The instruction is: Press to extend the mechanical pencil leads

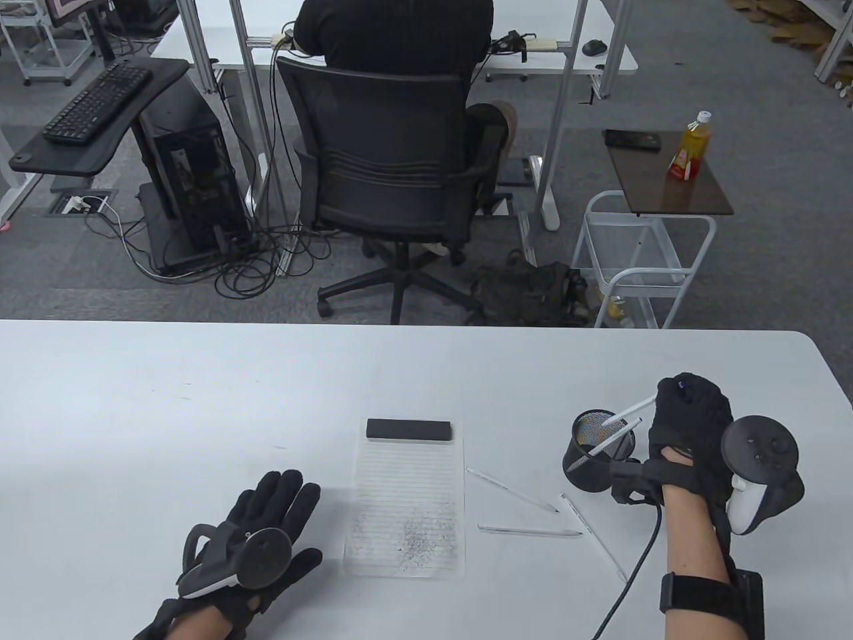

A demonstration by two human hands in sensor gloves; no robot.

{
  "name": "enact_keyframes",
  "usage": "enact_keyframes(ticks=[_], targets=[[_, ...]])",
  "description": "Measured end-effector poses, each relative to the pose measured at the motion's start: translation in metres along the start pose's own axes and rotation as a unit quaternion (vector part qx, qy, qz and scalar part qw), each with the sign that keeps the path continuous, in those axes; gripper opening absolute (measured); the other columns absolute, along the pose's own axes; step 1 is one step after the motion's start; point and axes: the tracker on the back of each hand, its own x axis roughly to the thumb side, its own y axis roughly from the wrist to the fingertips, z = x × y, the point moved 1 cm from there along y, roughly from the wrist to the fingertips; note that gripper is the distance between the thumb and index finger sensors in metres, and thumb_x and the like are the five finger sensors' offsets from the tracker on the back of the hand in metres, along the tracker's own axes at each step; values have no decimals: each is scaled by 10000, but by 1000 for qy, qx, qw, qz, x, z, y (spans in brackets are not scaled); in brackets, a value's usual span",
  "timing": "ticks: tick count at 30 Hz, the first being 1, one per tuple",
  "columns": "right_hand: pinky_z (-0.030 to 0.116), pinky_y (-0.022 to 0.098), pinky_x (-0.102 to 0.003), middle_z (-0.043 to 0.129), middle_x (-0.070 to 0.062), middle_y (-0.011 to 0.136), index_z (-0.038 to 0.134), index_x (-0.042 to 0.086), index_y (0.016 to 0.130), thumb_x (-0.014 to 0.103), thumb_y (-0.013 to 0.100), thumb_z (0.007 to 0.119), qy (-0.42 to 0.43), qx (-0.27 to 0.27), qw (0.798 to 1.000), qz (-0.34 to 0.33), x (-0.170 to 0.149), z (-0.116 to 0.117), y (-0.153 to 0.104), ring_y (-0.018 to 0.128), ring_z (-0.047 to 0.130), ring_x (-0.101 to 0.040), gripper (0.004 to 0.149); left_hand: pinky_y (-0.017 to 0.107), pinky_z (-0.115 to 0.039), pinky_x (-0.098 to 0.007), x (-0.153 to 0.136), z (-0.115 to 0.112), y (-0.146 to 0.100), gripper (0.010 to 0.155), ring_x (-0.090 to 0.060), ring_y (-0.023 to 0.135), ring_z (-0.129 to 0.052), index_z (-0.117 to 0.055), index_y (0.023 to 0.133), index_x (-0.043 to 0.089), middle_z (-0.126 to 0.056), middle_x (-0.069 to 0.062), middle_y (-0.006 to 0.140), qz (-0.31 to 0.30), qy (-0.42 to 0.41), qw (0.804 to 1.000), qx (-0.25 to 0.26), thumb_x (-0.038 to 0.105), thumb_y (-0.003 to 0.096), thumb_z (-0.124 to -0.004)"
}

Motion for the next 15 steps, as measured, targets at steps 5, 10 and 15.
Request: enact_keyframes(ticks=[5,10,15], targets=[[657,571,-807,645,-294,1009,707,118,980,256,562,701,165,106,979,-63,26,30,-28,889,736,-592,441,763,-431,-638,-2,-1,0,881,-460,1113,-347,-292,1145,247,-272,-126,1203,4,-2,1000,-2,633,448,-666],[521,581,-881,626,-298,1036,695,246,990,267,568,644,268,233,935,-24,23,84,-62,951,651,-658,426,763,-431,-639,-2,0,-2,882,-461,1113,-346,-291,1145,246,-273,-126,1203,4,-6,1000,0,634,447,-666],[524,575,-883,720,-259,961,694,289,984,280,569,634,350,291,890,22,13,136,-88,882,765,-621,419,763,-431,-639,-2,1,-2,882,-459,1113,-347,-290,1145,246,-273,-126,1203,3,-7,1000,4,635,448,-664]])
